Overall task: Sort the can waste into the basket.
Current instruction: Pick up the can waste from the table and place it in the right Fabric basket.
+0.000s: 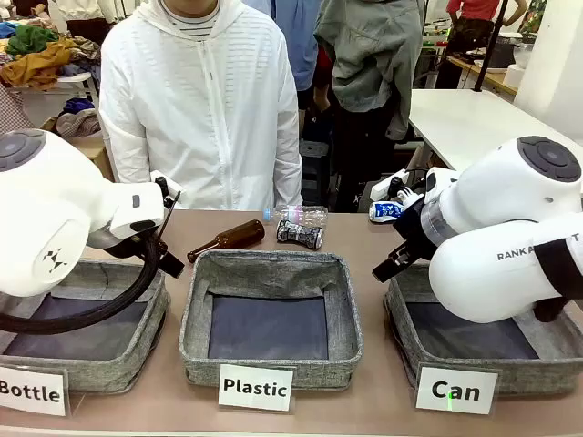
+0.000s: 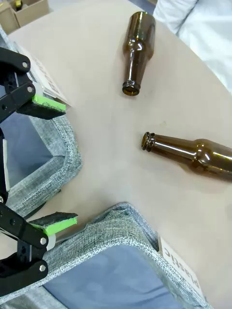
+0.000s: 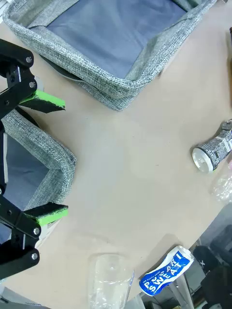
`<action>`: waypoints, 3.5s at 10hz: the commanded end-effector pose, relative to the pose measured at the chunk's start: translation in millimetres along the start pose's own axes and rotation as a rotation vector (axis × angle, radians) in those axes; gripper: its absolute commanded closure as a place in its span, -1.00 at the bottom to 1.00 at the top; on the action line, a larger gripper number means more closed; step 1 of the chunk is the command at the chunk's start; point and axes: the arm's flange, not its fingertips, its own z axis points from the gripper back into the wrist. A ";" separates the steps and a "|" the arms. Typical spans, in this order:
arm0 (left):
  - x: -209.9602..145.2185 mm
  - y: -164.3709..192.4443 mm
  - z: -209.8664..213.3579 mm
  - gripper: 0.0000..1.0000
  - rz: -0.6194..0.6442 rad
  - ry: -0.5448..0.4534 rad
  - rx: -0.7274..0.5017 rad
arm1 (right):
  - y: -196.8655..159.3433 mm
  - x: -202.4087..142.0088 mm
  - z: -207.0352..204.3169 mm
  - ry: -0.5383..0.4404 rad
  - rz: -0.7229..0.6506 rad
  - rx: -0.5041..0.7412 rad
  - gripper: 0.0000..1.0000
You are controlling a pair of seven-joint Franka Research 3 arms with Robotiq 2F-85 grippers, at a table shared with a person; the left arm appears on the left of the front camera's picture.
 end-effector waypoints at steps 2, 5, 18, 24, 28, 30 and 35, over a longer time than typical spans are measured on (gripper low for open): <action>0.0 0.0 0.1 -1.00 0.000 0.000 0.000 | 0.0 0.0 0.0 0.000 0.000 0.000 -1.00; 0.0 0.0 0.1 -1.00 0.000 0.000 0.000 | 0.0 0.0 0.0 0.000 0.000 0.000 -1.00; 15.8 -18.1 126.3 -1.00 -0.009 -0.216 -0.161 | 6.7 25.1 89.0 0.027 -0.120 0.124 -1.00; -103.9 106.4 231.8 -1.00 0.111 -0.592 -0.631 | -120.2 -141.3 222.1 -0.484 -0.612 0.654 -1.00; -190.0 186.2 162.7 -1.00 0.638 -0.853 -0.878 | -167.2 -238.3 195.4 -0.677 -0.917 0.709 -1.00; -199.8 167.2 134.8 -1.00 0.839 -0.984 -0.901 | -174.0 -251.4 177.9 -0.638 -1.042 0.647 -1.00; -205.6 256.3 138.1 -1.00 0.880 -0.914 -0.922 | -249.8 -240.0 226.8 -0.643 -0.978 0.685 -1.00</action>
